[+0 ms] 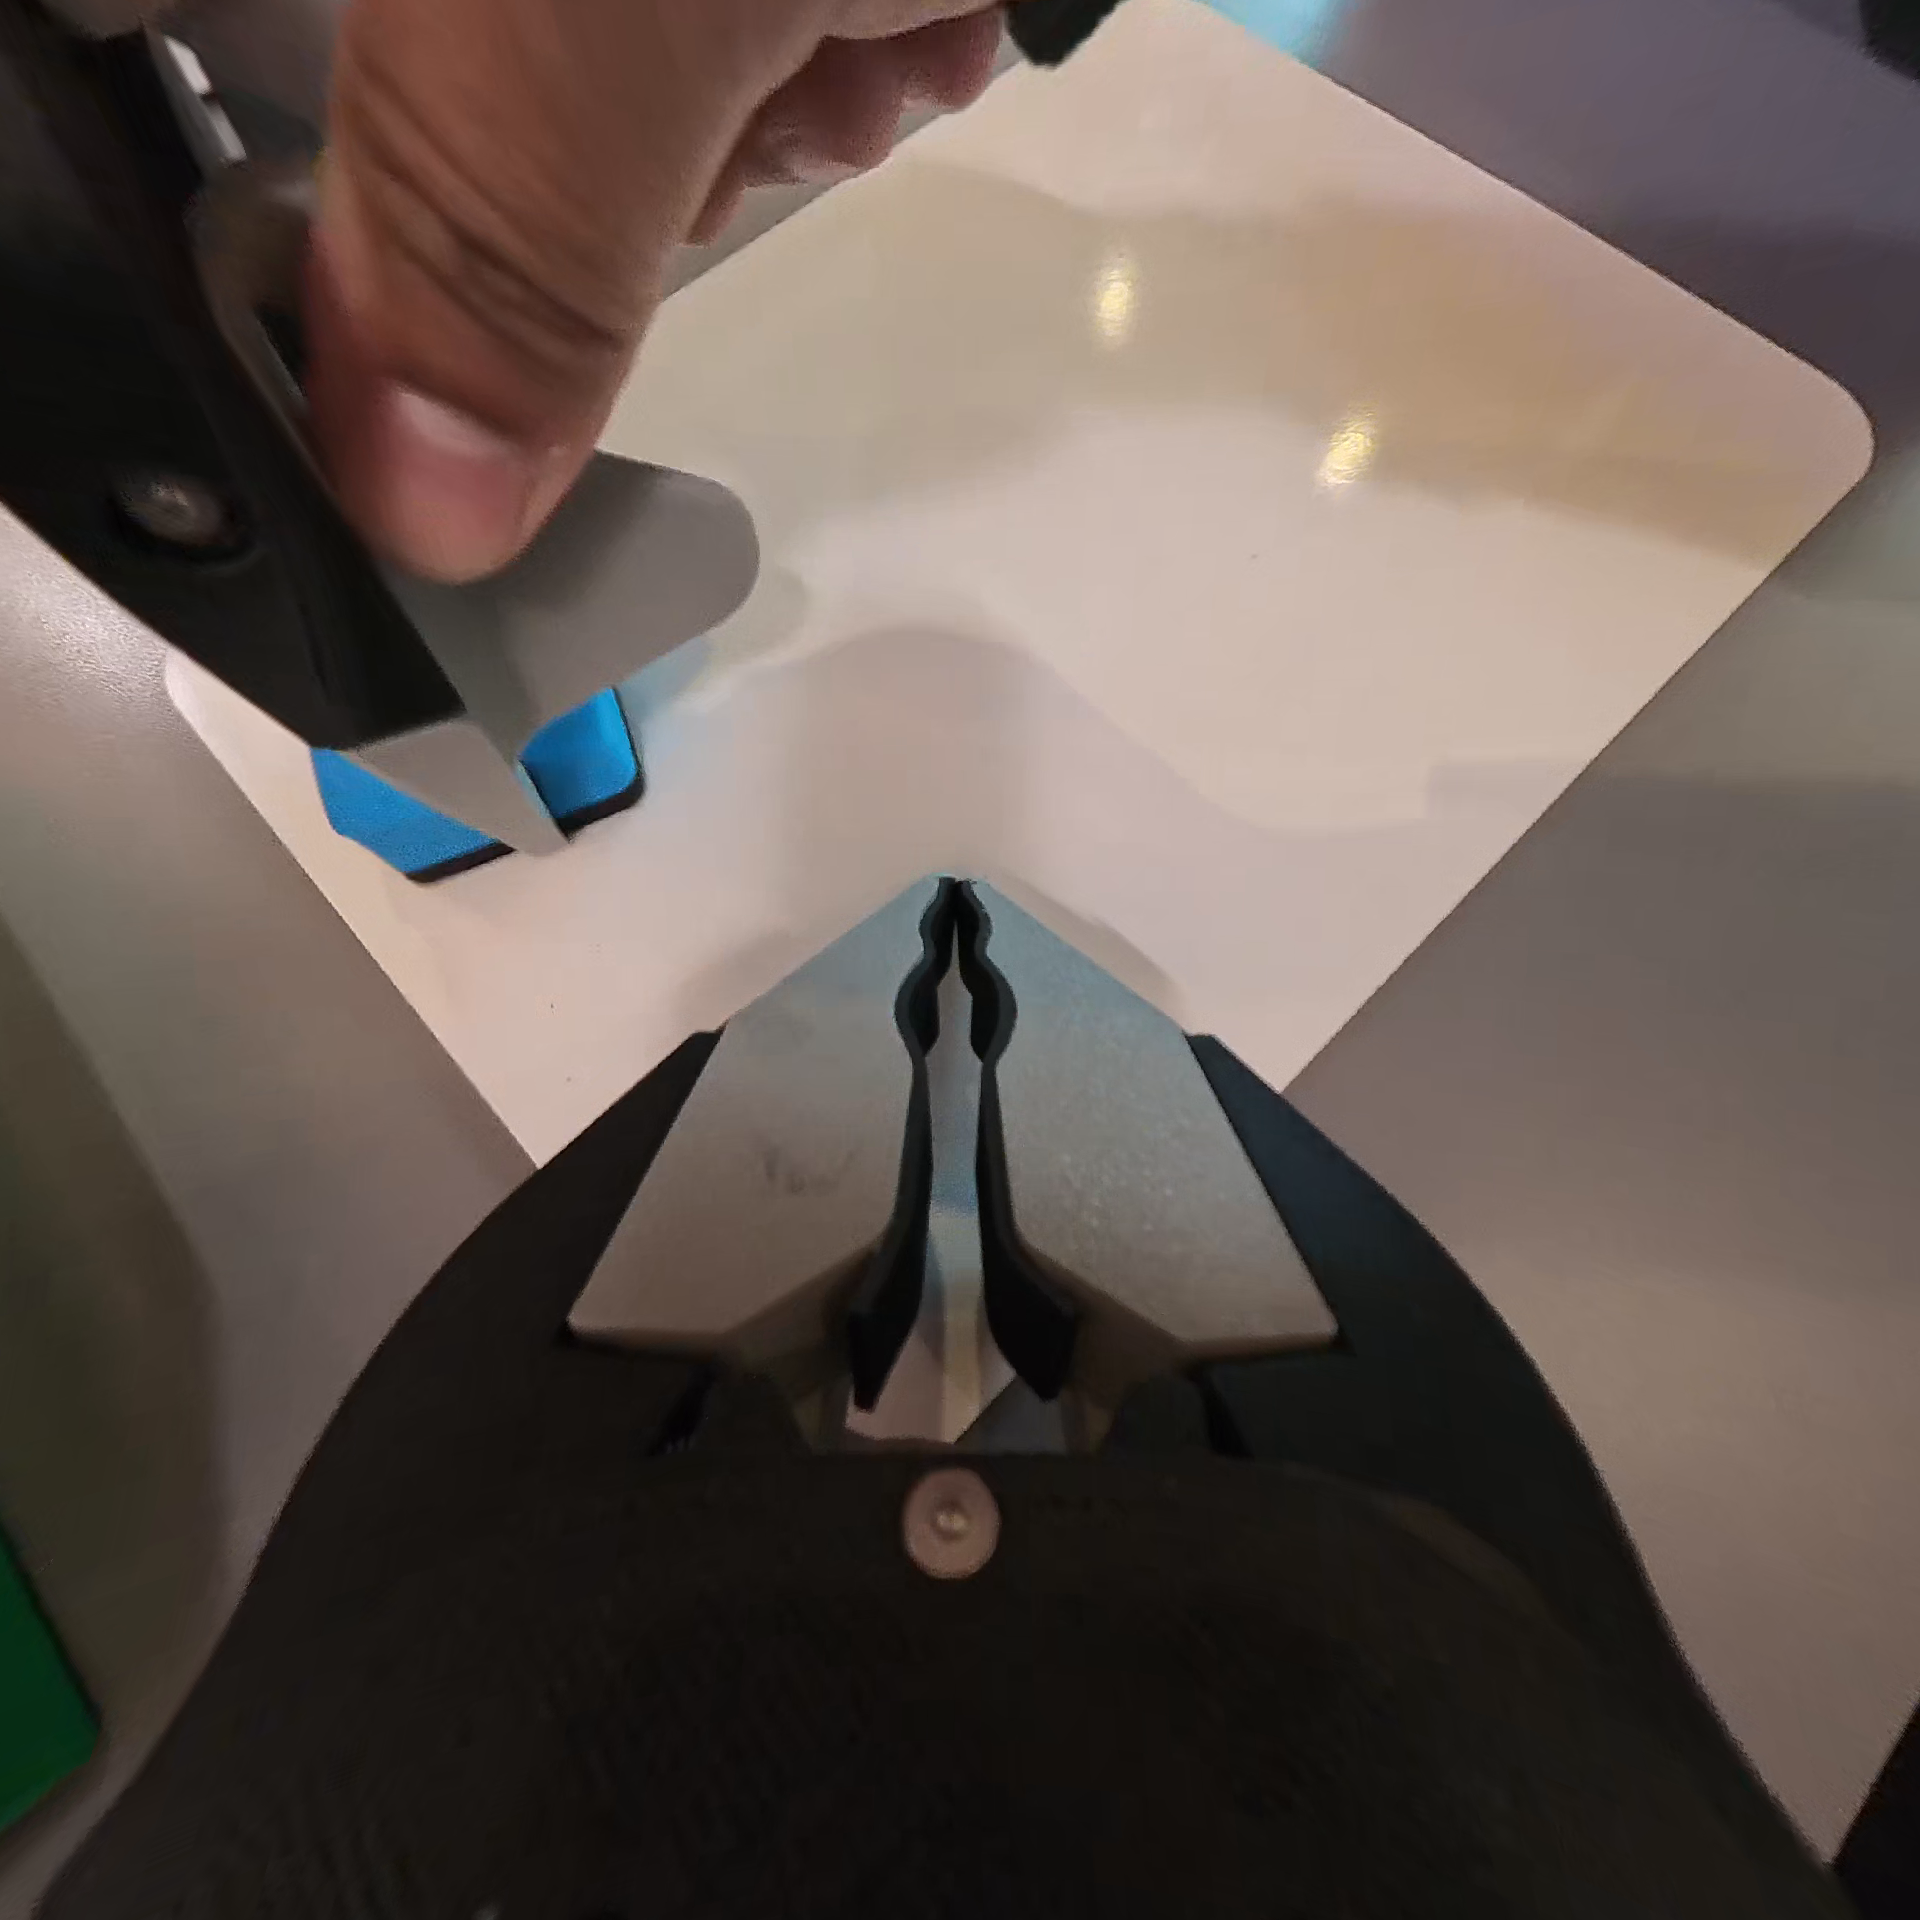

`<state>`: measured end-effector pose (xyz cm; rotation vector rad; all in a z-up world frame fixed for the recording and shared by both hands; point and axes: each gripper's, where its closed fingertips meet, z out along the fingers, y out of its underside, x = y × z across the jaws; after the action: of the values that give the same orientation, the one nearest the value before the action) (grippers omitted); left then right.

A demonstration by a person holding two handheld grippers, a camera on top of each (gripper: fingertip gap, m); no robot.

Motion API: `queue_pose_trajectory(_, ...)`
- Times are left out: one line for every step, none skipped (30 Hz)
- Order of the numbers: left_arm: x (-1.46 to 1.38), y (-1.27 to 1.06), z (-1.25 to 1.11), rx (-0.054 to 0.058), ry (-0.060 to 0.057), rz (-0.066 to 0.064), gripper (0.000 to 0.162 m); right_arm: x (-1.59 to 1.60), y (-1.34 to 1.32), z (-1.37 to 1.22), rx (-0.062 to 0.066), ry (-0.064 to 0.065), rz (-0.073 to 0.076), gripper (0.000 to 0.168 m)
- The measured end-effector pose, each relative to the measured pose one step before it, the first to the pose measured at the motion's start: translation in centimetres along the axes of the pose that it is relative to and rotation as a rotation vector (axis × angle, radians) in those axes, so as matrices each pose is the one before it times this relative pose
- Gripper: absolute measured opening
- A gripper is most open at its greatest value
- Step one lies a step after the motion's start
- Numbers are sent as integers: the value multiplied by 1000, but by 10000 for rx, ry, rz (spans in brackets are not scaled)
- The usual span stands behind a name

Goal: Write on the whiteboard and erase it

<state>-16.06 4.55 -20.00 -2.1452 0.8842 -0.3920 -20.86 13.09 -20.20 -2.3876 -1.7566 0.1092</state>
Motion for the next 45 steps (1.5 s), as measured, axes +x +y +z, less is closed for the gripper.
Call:
queue_pose_trajectory(31, -2, 1, 1, 47, -31, 0, -595, 232, -68, -166, -75, -260, 50)
queue_pose_trajectory(0, -2, 1, 1, 28, -24, 0, -691, 536, -128, -269, -135, -229, 50)
queue_pose_trajectory(10, 4, -5, 0, 11, -3, 0, -624, 875, -134, -376, -82, -240, 50)
queue_pose_trajectory(7, -3, -12, 0, -4, 13, 0, -538, 992, -113, -320, -44, -196, 50)
queue_pose_trajectory(5, -4, 5, 0, -13, 18, 0, -372, 998, -71, -193, 42, -130, 50)
queue_pose_trajectory(15, 2, -1, -1, 0, 19, 0, -162, 901, -39, -36, 121, -72, 50)
queue_pose_trajectory(35, 7, 7, 0, 12, 14, 0, -174, 885, -39, 61, 24, 28, 50)
queue_pose_trajectory(8, 0, 0, 0, -1, 7, 0, -21, 1069, -51, 23, 31, 67, 50)
queue_pose_trajectory(2, -4, 5, 0, -8, 12, 0, 152, 1177, -64, 4, 59, 114, 50)
queue_pose_trajectory(-6, 0, 0, 0, -8, 12, 0, 286, 1199, -49, 29, 34, 174, 50)
queue_pose_trajectory(-3, 0, 0, 0, -9, 6, 0, 450, 1191, -39, 50, 19, 201, 50)
queue_pose_trajectory(-22, -5, 5, 0, -20, 1, 0, 634, 1212, -42, 53, 17, 280, 50)
queue_pose_trajectory(-26, 1, -1, -1, -28, 1, 0, 763, 1276, -41, 10, 15, 373, 50)
queue_pose_trajectory(-43, 13, 1, 0, -36, -1, 0, 805, 1288, -48, -12, 17, 391, 50)
queue_pose_trajectory(-35, 1, -1, 0, -38, -7, 0, 677, 1203, -53, 15, -15, 386, 50)
queue_pose_trajectory(-20, 0, 0, 0, -21, -13, 0, 480, 1211, -61, -19, -36, 361, 50)
queue_pose_trajectory(-2, 5, -6, 0, -12, -12, 0, 340, 1210, -75, -69, 11, 274, 50)
queue_pose_trajectory(-4, 4, -6, 0, -18, 0, 0, 198, 1038, -75, -14, 68, 185, 50)
queue_pose_trajectory(-6, 0, 0, 0, -15, -2, 0, 147, 855, -58, 65, 100, 161, 50)
queue_pose_trajectory(2, 5, -6, 0, -5, -2, 0, 323, 778, -52, 66, 167, 205, 50)
queue_pose_trajectory(-3, 6, 8, 1, 10, -16, 0, 646, 822, -9, -20, 226, 255, 50)
queue_pose_trajectory(-3, 4, -4, 1, 20, -27, 0, 785, 568, -14, 51, 134, 370, 50)
queue_pose_trajectory(-6, -2, 2, 1, 15, -23, 0, 707, 500, 32, -7, -8, 330, 50)
queue_pose_trajectory(0, 0, -16, 1, 5, -10, 0, 484, 140, 6, 102, -60, 151, 50)
queue_pose_trajectory(-13, 2, -4, 2, -5, 0, 0, 426, -294, -88, 324, 96, -33, 50)
queue_pose_trajectory(-2, 1, -4, 3, -5, 3, 0, -61, -871, -257, 621, -34, -50, 50)
queue_pose_trajectory(10, 5, -9, 3, 1, 7, 0, -982, -1403, -411, 872, -475, -52, 50)
queue_pose_trajectory(48, -7, -10, 3, 20, 21, 0, -1757, -1616, -410, 970, -857, -94, 50)
queue_pose_trajectory(49, 1, -4, 3, 30, 20, 0, -1818, -1556, -235, 927, -865, -32, 50)
queue_pose_trajectory(21, 2, -4, 2, 10, 0, 0, -1194, -1074, 102, 634, -533, 49, 50)
queue_pose_trajectory(2, -6, -10, 2, 7, 1, 0, -541, -204, 462, 109, -189, 0, 50)
queue_pose_trajectory(3, 8, -10, 1, -4, 7, 0, -241, 578, 755, -368, -66, -122, 50)
queue_pose_trajectory(2, -1, 0, 1, -18, 21, 0, -22, 844, 893, -537, 39, -150, 51)
queue_pose_trajectory(2, 4, -6, 0, -27, 32, 0, 289, 347, 633, -229, 268, -154, 57)
queue_pose_trajectory(1, -2, -1, 1, -31, 37, 0, 359, -825, -112, 534, 395, -135, 59)
queue_pose_trajectory(-1, 5, 6, 1, -32, 38, 0, -68, -284, -242, 156, 57, -21, 67)
queue_pose_trajectory(0, 3, -7, 0, -35, 42, 0, -435, -433, -337, 236, -150, -21, 73)
queue_pose_trajectory(3, -6, 3, 0, -33, 41, 0, -722, -759, -498, 438, -259, -195, 74)
queue_pose_trajectory(2, 4, -7, 0, -21, 25, 0, -532, -994, -587, 610, -82, -287, 74)
queue_pose_trajectory(-3, -1, 0, 1, -8, 8, 0, -138, -1071, -623, 659, 173, -258, 74)
queue_pose_trajectory(4, -1, 1, 1, 1, -4, 0, 46, -1072, -588, 709, 276, -249, 74)
queue_pose_trajectory(-11, 5, -5, 0, -6, -6, 0, -17, -960, -414, 719, 198, -197, 72)
queue_pose_trajectory(-10, 7, 6, 0, -14, 6, 0, -85, -694, -178, 599, 102, -180, 68)
queue_pose_trajectory(-11, 0, -2, -1, -28, 21, 0, 209, -362, -6, 444, 236, -164, 67)
queue_pose_trajectory(-21, 1, -3, -2, -43, 26, 0, 515, -23, 78, 269, 401, -121, 67)
